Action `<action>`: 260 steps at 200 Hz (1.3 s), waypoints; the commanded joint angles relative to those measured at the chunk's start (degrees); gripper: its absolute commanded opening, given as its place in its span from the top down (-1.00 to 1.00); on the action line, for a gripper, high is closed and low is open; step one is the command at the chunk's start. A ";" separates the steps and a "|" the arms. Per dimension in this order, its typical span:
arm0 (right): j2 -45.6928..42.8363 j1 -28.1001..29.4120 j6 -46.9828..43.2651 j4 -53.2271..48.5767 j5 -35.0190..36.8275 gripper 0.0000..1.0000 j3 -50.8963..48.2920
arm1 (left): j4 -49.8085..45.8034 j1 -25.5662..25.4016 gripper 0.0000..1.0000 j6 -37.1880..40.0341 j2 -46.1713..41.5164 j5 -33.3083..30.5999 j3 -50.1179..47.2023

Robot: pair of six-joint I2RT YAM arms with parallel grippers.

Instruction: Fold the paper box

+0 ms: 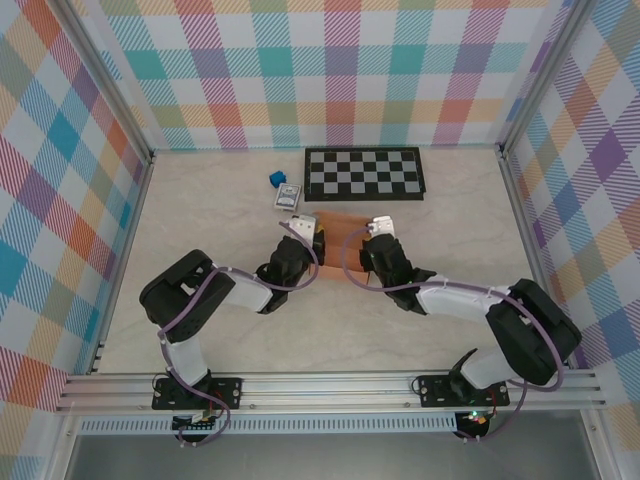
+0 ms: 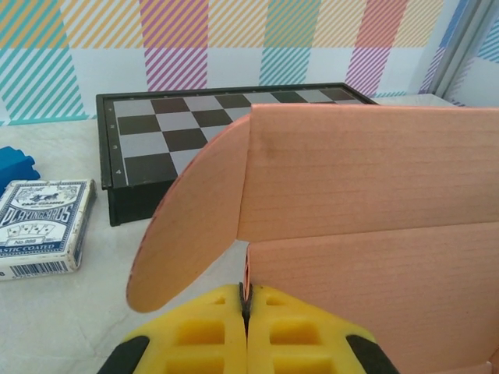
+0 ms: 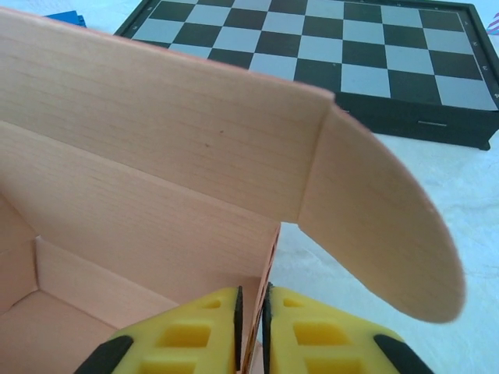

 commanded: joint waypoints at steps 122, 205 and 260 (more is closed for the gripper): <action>-30.85 -1.55 7.44 -18.09 -24.43 -0.44 -10.42 | 7.34 -3.87 1.00 3.54 6.51 -1.44 0.47; -20.66 -41.33 13.30 -25.75 -78.46 -0.37 0.67 | 7.38 -1.95 1.00 6.06 6.02 -1.12 2.16; -4.19 -55.52 26.56 -23.92 -87.51 -0.25 10.18 | 7.81 -1.87 1.00 6.73 6.19 -1.71 2.44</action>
